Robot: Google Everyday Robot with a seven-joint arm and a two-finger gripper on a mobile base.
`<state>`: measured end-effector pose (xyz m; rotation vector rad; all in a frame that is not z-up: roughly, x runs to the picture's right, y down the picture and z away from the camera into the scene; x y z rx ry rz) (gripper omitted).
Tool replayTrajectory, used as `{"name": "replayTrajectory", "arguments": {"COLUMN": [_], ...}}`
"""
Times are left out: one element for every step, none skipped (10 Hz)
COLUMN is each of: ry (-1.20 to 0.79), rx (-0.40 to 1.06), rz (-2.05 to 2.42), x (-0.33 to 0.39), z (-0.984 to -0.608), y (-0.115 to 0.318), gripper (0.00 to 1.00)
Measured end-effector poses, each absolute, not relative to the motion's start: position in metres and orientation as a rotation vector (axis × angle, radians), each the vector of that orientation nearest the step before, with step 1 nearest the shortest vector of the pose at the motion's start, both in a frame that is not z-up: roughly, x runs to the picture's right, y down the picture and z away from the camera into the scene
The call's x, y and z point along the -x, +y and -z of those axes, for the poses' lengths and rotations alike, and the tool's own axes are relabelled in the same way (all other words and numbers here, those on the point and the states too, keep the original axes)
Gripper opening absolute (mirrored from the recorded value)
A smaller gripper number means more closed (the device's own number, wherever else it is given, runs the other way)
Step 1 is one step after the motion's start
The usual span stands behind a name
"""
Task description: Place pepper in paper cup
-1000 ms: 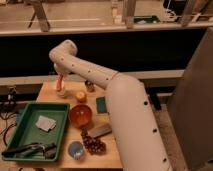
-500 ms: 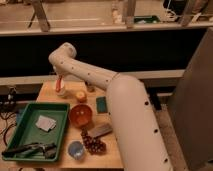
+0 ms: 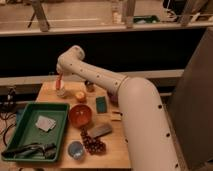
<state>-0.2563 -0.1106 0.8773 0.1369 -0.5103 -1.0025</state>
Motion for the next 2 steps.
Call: {"name": "replayTrajectory", "arguments": {"ry": [-0.516, -0.518], "rx": [-0.154, -0.173], "rz": [0.996, 0.989], "x": [0.2556, 0.2563], "z": [-0.8771, -0.8766], "y": [-0.1120, -0.1141], "gripper": [0.02, 0.02]}}
